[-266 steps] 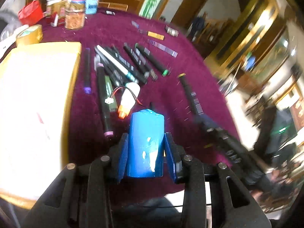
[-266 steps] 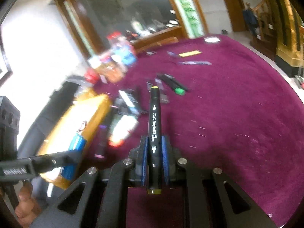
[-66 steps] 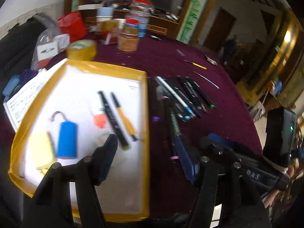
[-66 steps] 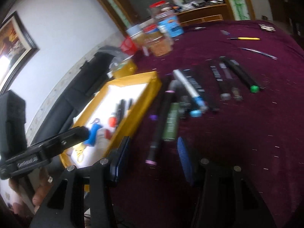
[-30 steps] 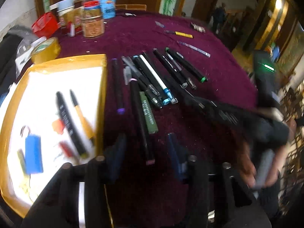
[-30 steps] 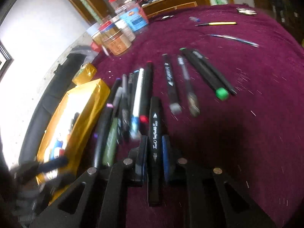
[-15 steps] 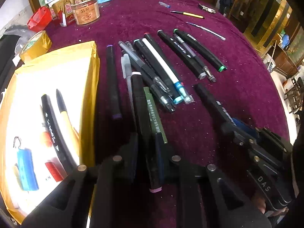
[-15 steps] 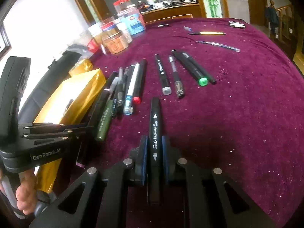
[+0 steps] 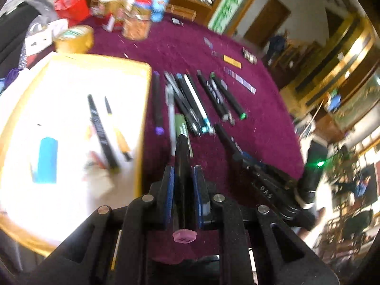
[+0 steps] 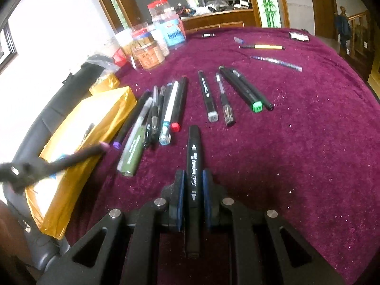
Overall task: Organize rigid objects
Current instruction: 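Lower both black markers into the tray and open both tools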
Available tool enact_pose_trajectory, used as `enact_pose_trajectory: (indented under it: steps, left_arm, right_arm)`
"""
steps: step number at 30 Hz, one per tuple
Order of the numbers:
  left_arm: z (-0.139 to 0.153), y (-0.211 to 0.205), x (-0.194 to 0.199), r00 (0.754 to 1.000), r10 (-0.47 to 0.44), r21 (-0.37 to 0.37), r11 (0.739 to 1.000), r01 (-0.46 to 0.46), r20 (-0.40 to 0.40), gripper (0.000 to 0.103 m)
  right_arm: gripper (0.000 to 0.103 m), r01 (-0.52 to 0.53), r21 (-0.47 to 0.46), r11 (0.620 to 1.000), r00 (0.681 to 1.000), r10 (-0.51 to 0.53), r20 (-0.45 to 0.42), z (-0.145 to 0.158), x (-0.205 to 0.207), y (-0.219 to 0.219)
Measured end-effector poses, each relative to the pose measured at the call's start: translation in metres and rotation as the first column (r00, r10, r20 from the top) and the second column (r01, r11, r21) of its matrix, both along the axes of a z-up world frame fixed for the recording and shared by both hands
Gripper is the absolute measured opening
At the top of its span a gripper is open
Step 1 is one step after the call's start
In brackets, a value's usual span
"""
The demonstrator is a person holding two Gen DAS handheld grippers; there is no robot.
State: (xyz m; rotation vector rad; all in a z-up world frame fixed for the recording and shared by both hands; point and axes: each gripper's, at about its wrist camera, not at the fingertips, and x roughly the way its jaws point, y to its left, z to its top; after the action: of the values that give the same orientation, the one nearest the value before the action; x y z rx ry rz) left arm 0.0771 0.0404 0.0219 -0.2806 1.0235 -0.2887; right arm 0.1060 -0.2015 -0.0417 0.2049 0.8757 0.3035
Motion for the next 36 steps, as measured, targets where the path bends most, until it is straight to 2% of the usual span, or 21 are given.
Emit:
enact_pose_trajectory:
  steps: [5,7,10,14,18,20,23,27,32,36]
  left_arm:
    - [0.025,0.041,-0.014,0.997,0.064,-0.048,0.997,-0.062,0.050,0.013]
    - [0.033,0.059,-0.019,0.992,0.101,-0.059,0.994,-0.097,0.078,0.013]
    - [0.035,0.083,-0.018,0.980,0.170,-0.052,0.985,-0.166,0.100,0.013]
    - [0.022,0.106,-0.002,0.962,0.255,-0.027,0.967,-0.253,0.094,0.013]
    - [0.007,0.121,0.012,0.946,0.311,-0.016,0.950,-0.311,0.092,0.013]
    - [-0.001,0.125,0.024,0.941,0.327,0.003,0.944,-0.329,0.092,0.013]
    - [-0.018,0.129,0.048,0.938,0.343,0.035,0.938,-0.345,0.054,0.013]
    - [-0.034,0.131,0.064,0.941,0.339,0.035,0.940,-0.339,0.005,0.013]
    - [-0.048,0.123,0.078,0.948,0.319,0.113,0.943,-0.314,-0.022,0.013]
    - [-0.062,0.122,0.087,0.950,0.303,0.131,0.947,-0.292,-0.076,0.013]
  right_arm:
    - [0.013,0.036,-0.006,0.999,0.999,-0.036,0.015,0.003,-0.007,0.001]
    - [0.013,0.035,0.034,0.999,0.999,-0.035,0.012,0.009,-0.011,0.006]
    - [0.013,-0.031,0.074,0.997,0.997,0.026,0.067,0.031,-0.022,0.027]
    - [0.013,-0.164,0.149,0.975,0.985,0.153,0.085,0.054,-0.019,0.071]
    - [0.013,-0.246,0.124,0.961,0.967,0.235,0.094,0.065,-0.001,0.120]
    - [0.013,-0.255,0.104,0.961,0.965,0.248,0.081,0.063,0.015,0.139]
    - [0.013,-0.263,0.109,0.959,0.965,0.264,0.007,0.046,0.045,0.167]
    - [0.013,-0.255,0.061,0.965,0.965,0.258,-0.051,0.026,0.073,0.189]
    - [0.013,-0.270,0.008,0.963,0.958,0.269,-0.099,0.009,0.086,0.207]
    - [0.013,-0.280,-0.032,0.959,0.956,0.276,-0.096,0.007,0.087,0.215]
